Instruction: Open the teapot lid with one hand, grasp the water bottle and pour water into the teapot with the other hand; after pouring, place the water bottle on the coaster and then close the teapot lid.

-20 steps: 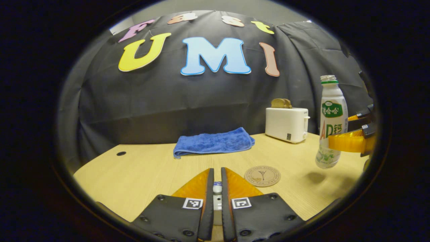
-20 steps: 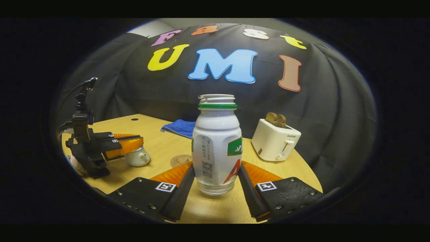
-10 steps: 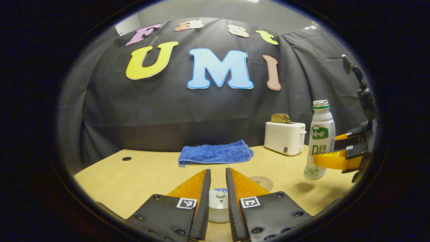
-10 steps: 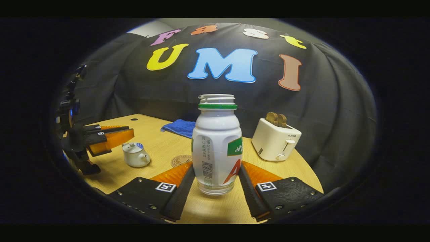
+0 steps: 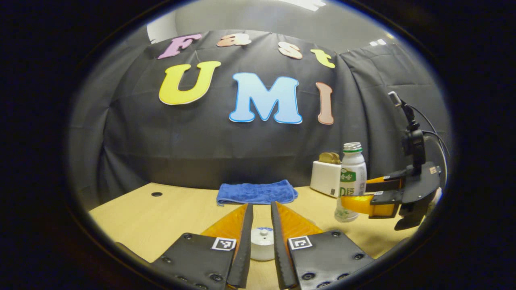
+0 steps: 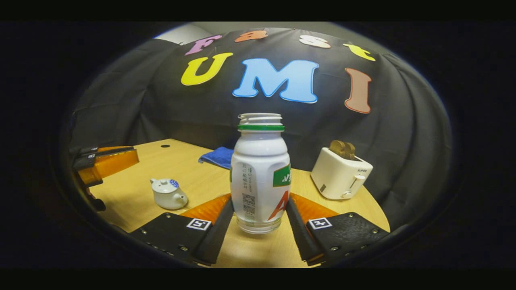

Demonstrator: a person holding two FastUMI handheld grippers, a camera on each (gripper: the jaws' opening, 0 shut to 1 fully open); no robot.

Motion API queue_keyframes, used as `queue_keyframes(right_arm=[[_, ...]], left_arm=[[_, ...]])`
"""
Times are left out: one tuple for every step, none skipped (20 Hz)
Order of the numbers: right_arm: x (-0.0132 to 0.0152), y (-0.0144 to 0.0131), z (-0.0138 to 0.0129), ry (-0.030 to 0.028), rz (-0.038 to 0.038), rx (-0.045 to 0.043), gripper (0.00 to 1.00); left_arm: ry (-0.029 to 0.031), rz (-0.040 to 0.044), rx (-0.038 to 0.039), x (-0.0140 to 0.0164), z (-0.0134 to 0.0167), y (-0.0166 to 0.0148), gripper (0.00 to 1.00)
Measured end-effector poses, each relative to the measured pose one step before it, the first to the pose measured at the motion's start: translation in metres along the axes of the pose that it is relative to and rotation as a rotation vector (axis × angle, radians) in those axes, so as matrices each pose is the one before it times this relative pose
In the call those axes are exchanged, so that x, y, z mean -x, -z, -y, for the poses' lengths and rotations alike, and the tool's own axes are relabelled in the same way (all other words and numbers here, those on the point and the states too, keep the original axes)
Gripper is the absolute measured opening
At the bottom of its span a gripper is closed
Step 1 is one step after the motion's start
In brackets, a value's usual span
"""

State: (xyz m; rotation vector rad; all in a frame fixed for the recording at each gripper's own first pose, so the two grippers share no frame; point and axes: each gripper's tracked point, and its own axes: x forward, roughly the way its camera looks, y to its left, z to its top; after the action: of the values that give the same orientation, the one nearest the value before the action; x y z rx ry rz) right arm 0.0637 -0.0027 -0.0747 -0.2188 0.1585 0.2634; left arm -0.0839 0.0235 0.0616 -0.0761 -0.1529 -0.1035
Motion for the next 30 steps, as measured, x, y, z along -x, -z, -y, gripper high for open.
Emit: queue_keyframes(right_arm=[[-0.00371, -0.0042, -0.00366, -0.00754, 0.00525, 0.00238, 0.73], [-0.00458, -0.00336, -0.00379, -0.00668, 0.00433, 0.00093, 0.73], [-0.00352, -0.00437, -0.00364, -0.00846, 0.00638, -0.00226, 0.73], [-0.00422, -0.00434, -0.0043, -0.01065, 0.00806, -0.0065, 0.73], [-0.00442, -0.00446, -0.0037, -0.01165, 0.00513, -0.00842, 0.73], [-0.00536, -0.00312, -0.00376, -0.0116, 0.00429, -0.00954, 0.73], [-0.0049, -0.0029, -0.00352, -0.01139, 0.00197, -0.00951, 0.73], [-0.00549, -0.00177, -0.00182, -0.00828, 0.00296, -0.00887, 0.73], [-0.00527, -0.00287, -0.00234, -0.00749, 0.00152, -0.00656, 0.73], [-0.00542, -0.00178, -0.00202, -0.00606, 0.00123, -0.00645, 0.73], [-0.005, -0.00118, -0.00209, -0.00895, -0.00106, -0.00959, 0.73], [-0.00621, -0.00098, -0.0017, -0.00869, -0.00116, -0.01621, 0.73], [-0.00526, 0.00047, -0.00053, -0.00752, -0.00255, -0.02137, 0.73], [-0.0063, 0.00198, -0.00082, -0.00767, -0.00503, -0.02384, 0.73], [-0.00524, 0.00173, 0.00036, -0.00504, -0.00745, -0.026, 0.73], [-0.00553, 0.00394, 0.00059, -0.0045, -0.00967, -0.0235, 0.73], [-0.00508, 0.00299, 0.00206, 0.00217, -0.00975, -0.01811, 0.73], [-0.00546, 0.00405, 0.00343, 0.00648, -0.0098, -0.01097, 0.73], [-0.00419, 0.0043, 0.00309, 0.0088, -0.00903, -0.00438, 0.73], [-0.00365, 0.00518, 0.00156, 0.00885, -0.00858, 0.00127, 0.73], [-0.00311, 0.0031, 0.00145, 0.00557, -0.00847, 0.00326, 0.73], [-0.00363, 0.00431, 0.00014, 0.00373, -0.00707, 0.00095, 0.73], [-0.00226, 0.00254, 0.00111, 0.00383, -0.0047, 0.00014, 0.73], [-0.00309, 0.00265, 0.00092, 0.00377, -0.00198, -0.00216, 0.73], [-0.00103, 0.00159, 0.00103, 0.00443, -0.00081, -0.0025, 0.73], [-0.00184, 0.00148, 0.00085, 0.00569, -0.00179, 0.0028, 0.73], [0.00019, 0.00232, 0.00085, 0.00482, -0.00256, 0.00241, 0.73], [-0.0016, 0.00268, 0.00055, 0.00198, -0.00412, 0.00078, 0.73], [-0.00093, 0.00243, 0.00089, 0.00087, -0.00302, -0.00027, 0.73], [-0.00049, 0.00299, 0.00061, -0.00091, -0.00362, -0.00242, 0.73]], left_arm=[[-0.00293, -0.00149, 0.00932, 0.00374, -0.00377, 0.00047, 0.33], [-0.00436, -0.00049, 0.00619, 0.00277, -0.00407, 0.00078, 0.33], [-0.00726, -0.00182, 0.00327, 0.00261, -0.00527, 0.00102, 0.33], [-0.00847, -0.00026, 0.00172, 0.00383, -0.00619, 0.00062, 0.33], [-0.01014, 0.0011, 0.00182, 0.00368, -0.00572, -0.00002, 0.33], [-0.0106, 0.00137, 0.00109, 0.00145, -0.00556, 0.00176, 0.39], [-0.00944, 0.00049, 0.00268, 0.00336, -0.00477, 0.00001, 0.38], [-0.00777, 0.0014, 0.00492, 0.00275, -0.00406, 0.00048, 0.37], [-0.00429, 0.00037, 0.00706, 0.00197, -0.00384, 0.00055, 0.37], [-0.00447, 0.00166, 0.00804, 0.00174, -0.0034, 0.0014, 0.33], [-0.002, -0.00126, 0.00788, 0.00222, -0.0023, 0.00062, 0.37], [-0.00255, -0.00114, 0.00578, 0.0011, -0.00212, 0.00206, 0.38], [-0.00317, -0.0007, 0.00236, 0.00198, -0.00307, 0.00025, 0.38], [-0.0071, 0.00109, -0.001, 0.00174, -0.00337, 0.001, 0.37], [-0.00783, 0.0001, -0.00067, 0.00161, -0.00417, 0.00051, 0.32], [-0.00373, -0.00137, 0.00439, 0.00115, -0.00304, 0.00135, 0.32], [-0.00097, -0.00287, 0.00749, 0.00194, -0.00177, 0.00135, 0.32], [-0.00241, -0.00149, 0.00731, 0.00155, -0.00276, 0.00113, 0.28], [-0.0051, -0.00151, 0.00408, 0.00135, -0.00365, 0.00064, 0.3], [-0.00838, 0.00009, 0.00158, 0.00138, -0.00406, 0.00067, 0.32], [-0.00649, -0.00023, 0.00232, 0.00061, -0.00447, 0.00001, 0.32], [-0.00595, 0.00039, 0.00296, 0.00156, -0.00298, 0.00145, 0.27], [-0.00553, -0.00016, 0.00374, 0.00044, -0.00346, -0.00014, 0.27], [-0.00473, -0.00096, 0.00317, -0.00054, -0.00245, 0.00157, 0.27], [-0.00353, -0.00003, 0.00219, 0.00095, -0.00228, -0.00028, 0.27], [-0.00431, -0.00231, 0.00021, 0.00104, -0.00242, 0.00051, 0.27], [-0.00296, -0.00392, -0.00052, 0.00033, -0.00198, 0.00118, 0.27], [-0.00175, -0.00315, -0.00099, -0.00001, -0.00057, 0.00223, 0.27], [-0.00168, -0.00187, -0.00108, -0.00064, -0.0007, 0.00163, 0.27], [-0.00223, -0.00096, -0.00053, -0.00017, -0.00089, 0.00045, 0.27]])
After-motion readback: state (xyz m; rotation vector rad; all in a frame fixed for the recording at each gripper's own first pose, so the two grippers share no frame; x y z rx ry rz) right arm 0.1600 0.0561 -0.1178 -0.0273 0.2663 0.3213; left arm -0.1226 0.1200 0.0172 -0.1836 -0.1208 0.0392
